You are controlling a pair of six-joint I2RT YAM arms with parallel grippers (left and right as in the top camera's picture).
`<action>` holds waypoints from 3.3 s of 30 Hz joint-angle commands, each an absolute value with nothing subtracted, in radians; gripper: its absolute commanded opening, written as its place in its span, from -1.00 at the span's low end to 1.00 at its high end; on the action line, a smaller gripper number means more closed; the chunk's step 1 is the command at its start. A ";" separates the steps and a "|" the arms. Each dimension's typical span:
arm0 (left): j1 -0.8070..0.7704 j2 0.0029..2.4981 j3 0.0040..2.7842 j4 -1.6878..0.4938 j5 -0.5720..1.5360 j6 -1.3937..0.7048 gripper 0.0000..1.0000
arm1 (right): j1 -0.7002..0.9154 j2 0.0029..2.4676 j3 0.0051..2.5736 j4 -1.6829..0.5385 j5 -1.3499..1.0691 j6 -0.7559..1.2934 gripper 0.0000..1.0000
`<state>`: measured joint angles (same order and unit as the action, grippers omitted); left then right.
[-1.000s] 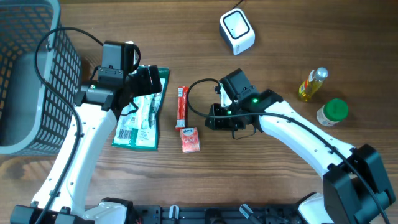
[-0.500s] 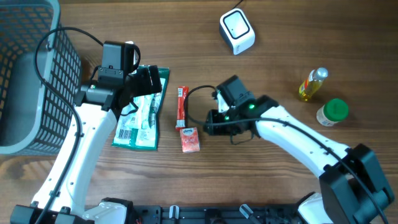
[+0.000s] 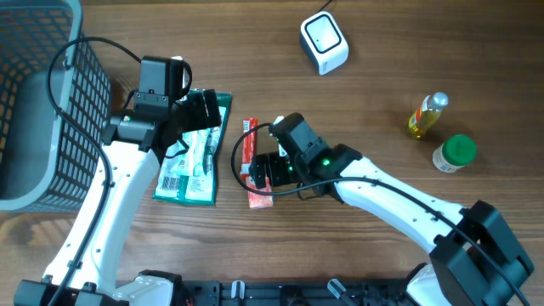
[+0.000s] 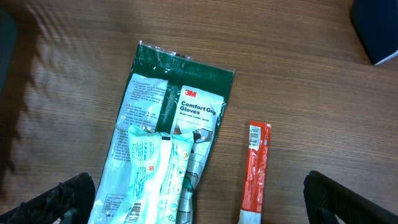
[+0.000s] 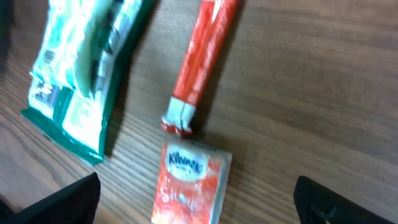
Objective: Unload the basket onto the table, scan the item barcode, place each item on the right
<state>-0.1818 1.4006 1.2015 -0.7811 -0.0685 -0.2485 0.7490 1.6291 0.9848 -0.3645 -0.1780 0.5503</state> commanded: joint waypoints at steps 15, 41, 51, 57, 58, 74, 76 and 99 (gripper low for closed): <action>-0.175 1.402 1.205 -0.779 -0.060 -0.247 1.00 | 0.747 1.614 0.966 -0.432 -0.157 0.554 0.14; -0.175 1.402 1.205 -0.779 -0.060 -0.247 1.00 | 0.793 1.726 0.890 -0.334 -0.236 0.665 -0.29; -0.175 1.402 1.205 -0.779 -0.060 -0.247 1.00 | 0.793 1.741 0.889 -0.327 -0.262 0.684 -0.28; -0.175 1.402 1.205 -0.778 -0.060 -0.247 1.00 | 0.793 1.800 0.888 -0.324 -0.256 0.723 -0.39; -0.175 1.402 1.205 -0.778 -0.060 -0.247 1.00 | 0.793 1.814 0.888 -0.321 -0.256 0.737 -0.43; -0.175 1.402 1.205 -0.779 -0.060 -0.247 1.00 | 0.643 1.670 0.889 -0.367 -0.465 0.595 -0.92; -0.175 1.402 1.205 -0.778 -0.060 -0.247 1.00 | 0.613 1.626 0.889 -0.368 -0.535 0.556 -0.91; -0.175 1.402 1.205 -0.778 -0.060 -0.247 1.00 | 0.458 1.387 0.889 -0.366 -0.917 0.470 -0.91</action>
<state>-0.1818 1.4006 1.2015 -0.7807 -0.0685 -0.2485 0.4610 1.4021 0.8894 -0.3698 -0.8829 0.4915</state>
